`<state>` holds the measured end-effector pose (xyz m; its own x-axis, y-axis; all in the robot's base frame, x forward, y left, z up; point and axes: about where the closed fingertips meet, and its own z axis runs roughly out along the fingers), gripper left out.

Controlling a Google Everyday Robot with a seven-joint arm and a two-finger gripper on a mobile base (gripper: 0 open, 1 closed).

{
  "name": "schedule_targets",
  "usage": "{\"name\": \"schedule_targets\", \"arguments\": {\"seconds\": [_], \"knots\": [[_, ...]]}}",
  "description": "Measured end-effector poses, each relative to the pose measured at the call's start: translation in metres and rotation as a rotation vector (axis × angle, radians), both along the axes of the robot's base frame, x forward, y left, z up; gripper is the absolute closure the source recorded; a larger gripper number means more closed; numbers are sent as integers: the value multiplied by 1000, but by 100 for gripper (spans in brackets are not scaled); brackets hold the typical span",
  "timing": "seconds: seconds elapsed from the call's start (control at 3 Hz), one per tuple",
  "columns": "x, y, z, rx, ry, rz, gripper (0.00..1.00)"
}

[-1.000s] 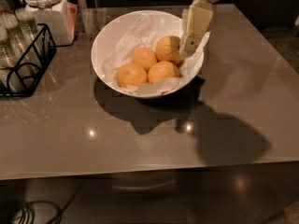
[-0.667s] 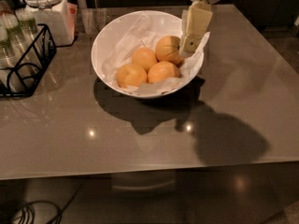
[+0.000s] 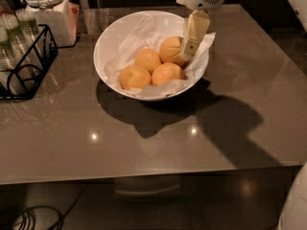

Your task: Pick orange from white bowl

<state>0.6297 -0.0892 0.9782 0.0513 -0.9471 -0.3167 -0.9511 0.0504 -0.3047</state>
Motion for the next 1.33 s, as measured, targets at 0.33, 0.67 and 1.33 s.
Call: {"name": "schedule_targets", "arguments": {"seconds": [0.33, 0.67, 1.33], "knots": [[6, -5, -7, -1, -7, 9, 0], [15, -10, -22, 3, -3, 36, 0], [18, -10, -28, 8, 3, 49, 19]]}}
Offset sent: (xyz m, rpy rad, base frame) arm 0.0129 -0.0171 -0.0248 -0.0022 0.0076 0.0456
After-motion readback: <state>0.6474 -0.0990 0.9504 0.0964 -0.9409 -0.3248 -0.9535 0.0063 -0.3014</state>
